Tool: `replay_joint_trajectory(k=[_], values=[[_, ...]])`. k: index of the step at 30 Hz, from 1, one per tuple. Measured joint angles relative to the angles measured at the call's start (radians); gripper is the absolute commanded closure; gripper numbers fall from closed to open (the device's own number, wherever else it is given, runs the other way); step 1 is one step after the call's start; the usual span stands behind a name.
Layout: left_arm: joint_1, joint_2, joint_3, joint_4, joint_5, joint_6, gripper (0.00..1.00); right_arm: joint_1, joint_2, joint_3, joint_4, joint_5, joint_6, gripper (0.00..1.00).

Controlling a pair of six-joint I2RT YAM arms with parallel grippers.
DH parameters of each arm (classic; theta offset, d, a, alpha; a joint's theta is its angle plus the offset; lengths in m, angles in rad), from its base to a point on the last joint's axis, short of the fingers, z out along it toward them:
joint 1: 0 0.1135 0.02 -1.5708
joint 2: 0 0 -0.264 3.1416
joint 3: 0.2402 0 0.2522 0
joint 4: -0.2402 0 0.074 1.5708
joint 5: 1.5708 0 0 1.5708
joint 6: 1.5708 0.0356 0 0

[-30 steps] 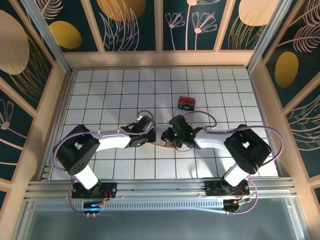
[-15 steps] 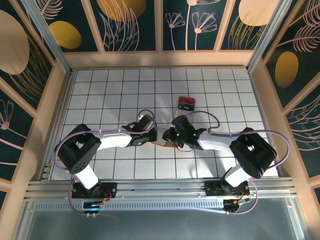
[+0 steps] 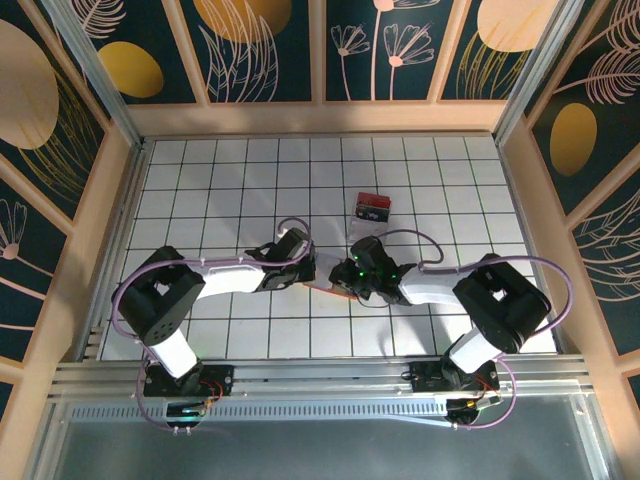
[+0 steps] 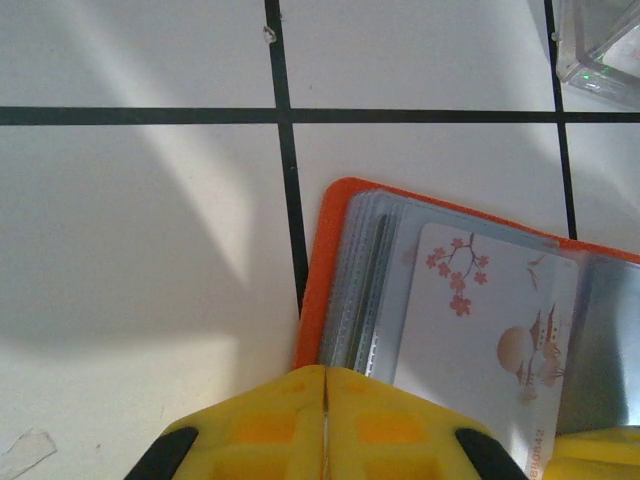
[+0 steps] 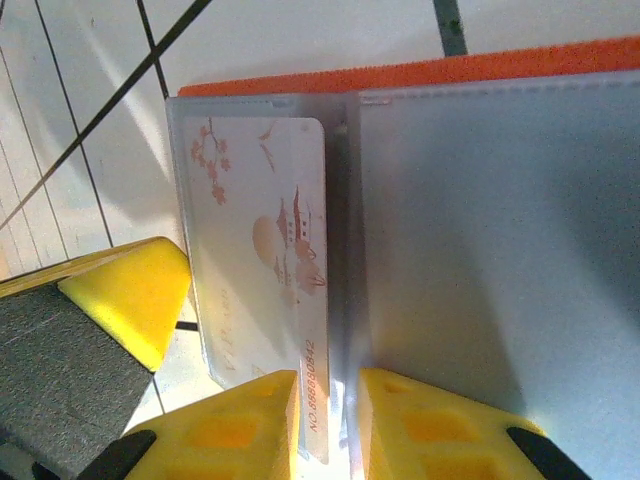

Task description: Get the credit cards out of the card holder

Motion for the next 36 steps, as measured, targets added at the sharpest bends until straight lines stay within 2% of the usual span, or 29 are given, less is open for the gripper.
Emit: replay_joint_trajectory(k=[20, 28, 36], values=[[0.001, 0.019, 0.015, 0.012, 0.013, 0.015, 0.97, -0.046, 0.02, -0.063, 0.185, -0.039, -0.005, 0.87], [0.002, 0.026, 0.024, 0.011, 0.013, 0.015, 0.98, -0.069, 0.032, -0.094, 0.257, -0.073, -0.002, 0.99], [0.002, 0.029, 0.027, 0.008, 0.013, 0.015, 1.0, -0.082, 0.031, -0.106, 0.278, -0.089, -0.002, 1.0]])
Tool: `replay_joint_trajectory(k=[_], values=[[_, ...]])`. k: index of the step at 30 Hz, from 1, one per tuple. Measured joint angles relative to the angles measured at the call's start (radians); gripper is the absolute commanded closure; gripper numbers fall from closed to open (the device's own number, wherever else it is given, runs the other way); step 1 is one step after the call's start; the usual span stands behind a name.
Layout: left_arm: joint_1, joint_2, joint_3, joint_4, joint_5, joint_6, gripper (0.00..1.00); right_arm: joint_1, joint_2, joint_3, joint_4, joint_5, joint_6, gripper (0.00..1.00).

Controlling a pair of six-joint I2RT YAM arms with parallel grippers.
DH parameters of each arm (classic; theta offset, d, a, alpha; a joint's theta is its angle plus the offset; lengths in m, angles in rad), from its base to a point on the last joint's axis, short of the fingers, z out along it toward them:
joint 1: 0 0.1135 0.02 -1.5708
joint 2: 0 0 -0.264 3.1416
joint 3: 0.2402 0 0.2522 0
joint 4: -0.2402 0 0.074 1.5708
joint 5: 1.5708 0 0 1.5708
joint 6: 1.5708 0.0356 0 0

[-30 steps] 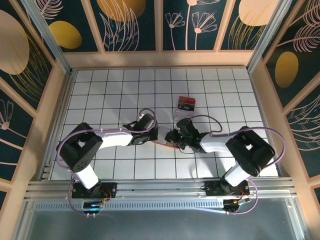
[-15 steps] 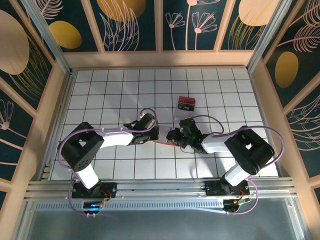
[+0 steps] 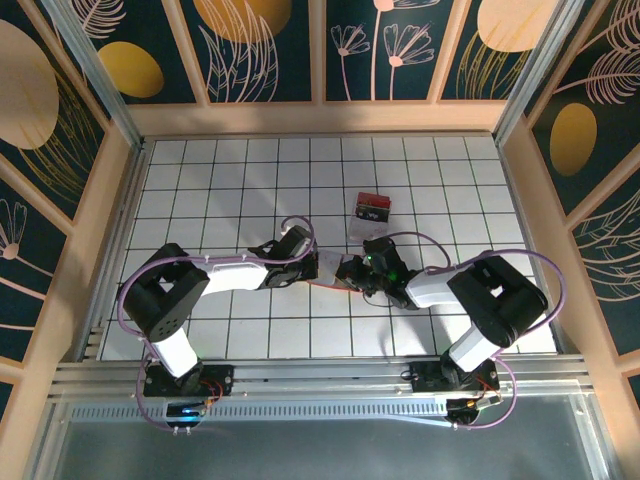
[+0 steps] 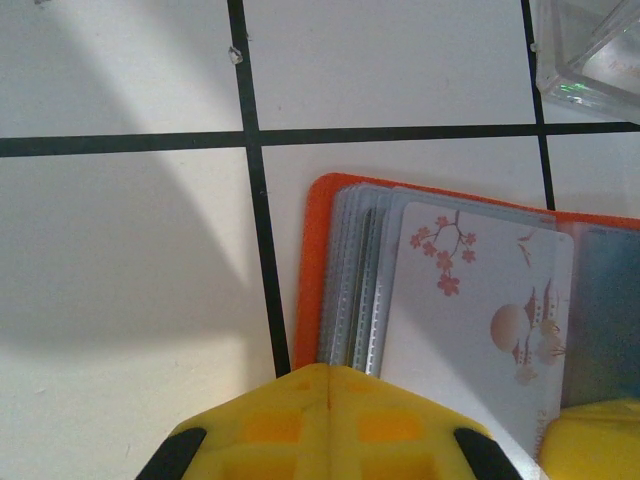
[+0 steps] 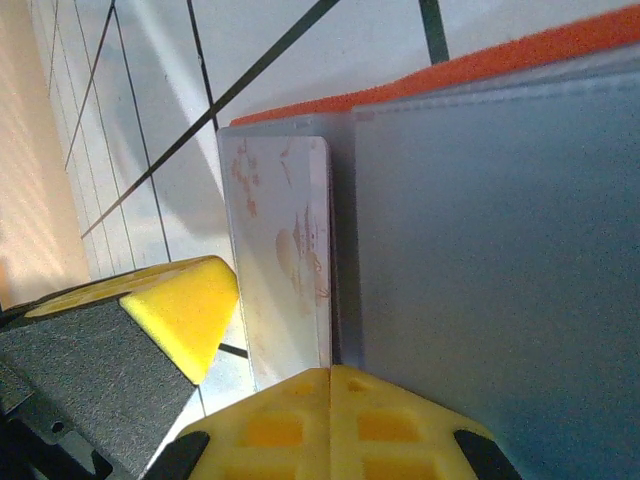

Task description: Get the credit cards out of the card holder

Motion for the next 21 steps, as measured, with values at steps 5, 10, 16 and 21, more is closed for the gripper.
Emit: replay_joint_trajectory(k=[5, 10, 16, 21], values=[[0.0, 0.001, 0.002, -0.001, -0.002, 0.0, 1.0, -0.007, -0.018, -0.013, 0.0, -0.001, -0.008, 1.0], [0.0, 0.002, 0.002, -0.001, -0.003, -0.001, 1.0, -0.016, -0.042, -0.021, -0.024, 0.0, -0.029, 1.0], [0.0, 0.002, 0.002, -0.001, -0.003, -0.001, 1.0, -0.028, -0.057, -0.021, -0.058, 0.002, -0.053, 1.0], [0.0, -0.002, 0.002, -0.001, -0.002, 0.0, 0.94, -0.031, -0.054, -0.019, -0.061, -0.004, -0.068, 1.0]])
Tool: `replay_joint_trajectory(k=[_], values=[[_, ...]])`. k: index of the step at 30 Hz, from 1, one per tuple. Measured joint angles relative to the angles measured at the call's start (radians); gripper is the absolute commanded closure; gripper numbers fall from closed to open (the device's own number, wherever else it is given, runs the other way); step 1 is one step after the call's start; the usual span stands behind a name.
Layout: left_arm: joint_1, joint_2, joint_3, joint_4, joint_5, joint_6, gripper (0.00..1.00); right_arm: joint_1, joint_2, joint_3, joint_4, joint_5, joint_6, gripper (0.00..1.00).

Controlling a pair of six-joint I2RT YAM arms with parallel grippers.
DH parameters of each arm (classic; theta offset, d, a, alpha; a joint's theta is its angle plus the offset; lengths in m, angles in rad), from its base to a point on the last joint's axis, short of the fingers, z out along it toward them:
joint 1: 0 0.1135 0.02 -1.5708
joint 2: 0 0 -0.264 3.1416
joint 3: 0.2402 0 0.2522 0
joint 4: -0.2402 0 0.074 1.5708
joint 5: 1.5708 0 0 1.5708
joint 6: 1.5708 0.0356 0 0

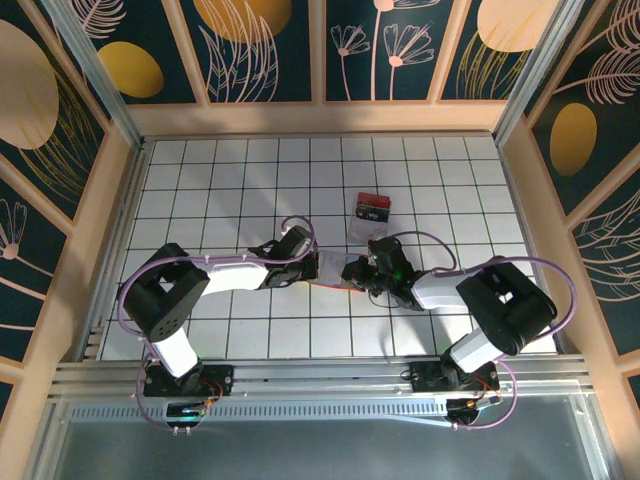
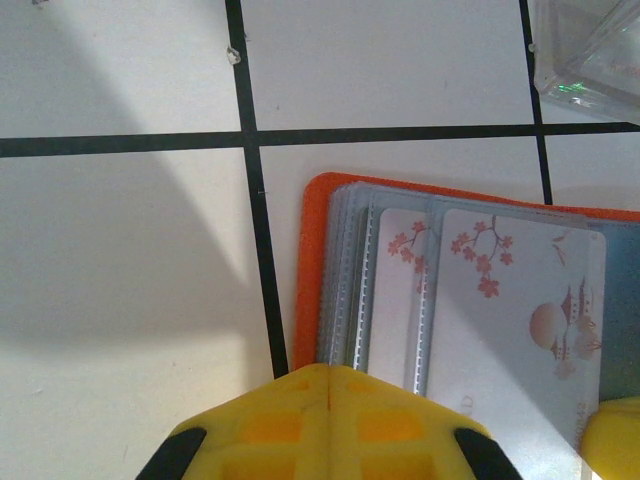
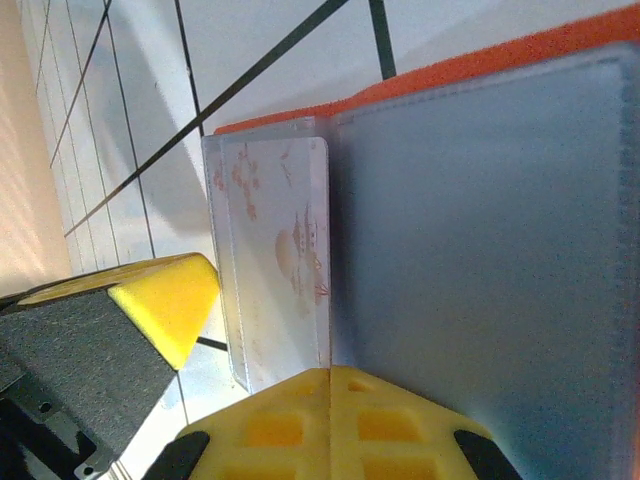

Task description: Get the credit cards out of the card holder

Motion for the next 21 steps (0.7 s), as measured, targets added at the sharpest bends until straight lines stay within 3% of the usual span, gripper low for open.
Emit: replay_joint_trajectory(k=[8, 14, 21], values=[[0.0, -0.092, -0.003, -0.032, -0.001, 0.034, 0.81, -0.002, 0.022, 0.025, -0.022, -0.016, -0.036, 1.0], [0.0, -0.097, -0.001, 0.003, 0.013, 0.083, 0.84, -0.003, 0.023, 0.071, -0.089, -0.023, -0.089, 1.0], [0.0, 0.028, 0.047, 0.028, 0.053, 0.128, 0.91, -0.013, 0.034, 0.087, -0.113, -0.027, -0.116, 1.0]])
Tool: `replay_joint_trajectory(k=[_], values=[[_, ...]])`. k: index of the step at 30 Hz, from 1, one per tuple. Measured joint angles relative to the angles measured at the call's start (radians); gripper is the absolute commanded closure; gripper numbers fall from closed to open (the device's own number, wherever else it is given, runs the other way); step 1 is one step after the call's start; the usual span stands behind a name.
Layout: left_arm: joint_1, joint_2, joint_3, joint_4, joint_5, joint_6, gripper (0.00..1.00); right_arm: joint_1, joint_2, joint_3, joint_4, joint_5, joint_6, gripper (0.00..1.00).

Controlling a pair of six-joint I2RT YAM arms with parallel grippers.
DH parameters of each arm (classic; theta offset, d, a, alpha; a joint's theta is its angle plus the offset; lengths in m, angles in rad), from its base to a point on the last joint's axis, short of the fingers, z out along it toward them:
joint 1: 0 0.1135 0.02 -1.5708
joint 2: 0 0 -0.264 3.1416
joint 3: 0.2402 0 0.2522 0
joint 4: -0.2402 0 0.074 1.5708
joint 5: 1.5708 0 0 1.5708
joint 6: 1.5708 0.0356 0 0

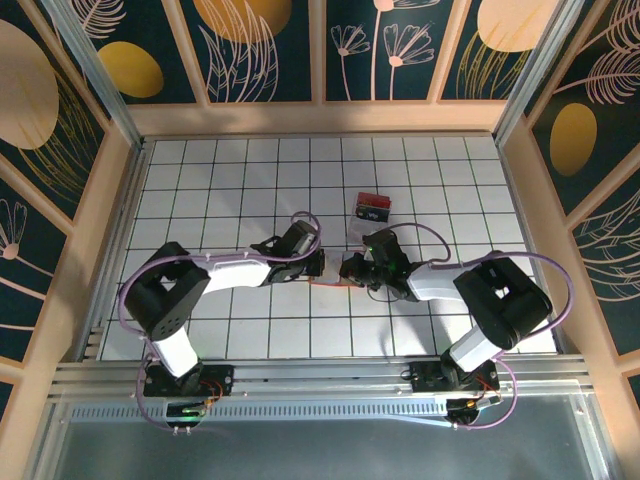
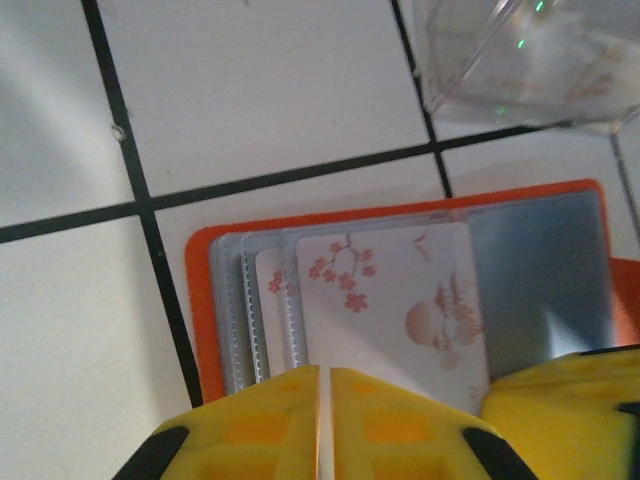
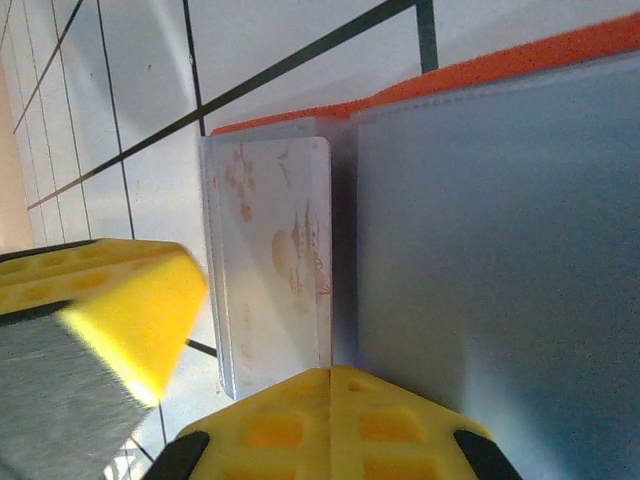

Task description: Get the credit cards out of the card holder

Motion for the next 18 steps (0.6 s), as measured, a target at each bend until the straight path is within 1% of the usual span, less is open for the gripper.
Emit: replay_joint_trajectory(k=[3, 11, 18], values=[[0.0, 0.019, 0.006, 0.01, 0.006, 0.007, 0.94, -0.004, 0.001, 0.0, 0.0, -0.002, 0.0, 0.99], [0.0, 0.029, 0.006, 0.026, 0.018, 0.002, 0.99, -0.026, 0.005, -0.002, 0.03, -0.021, 0.0, 0.8], [0.0, 0.029, -0.004, 0.048, 0.021, -0.016, 1.0, -0.048, 0.055, -0.003, 0.116, -0.056, 0.004, 0.78]])
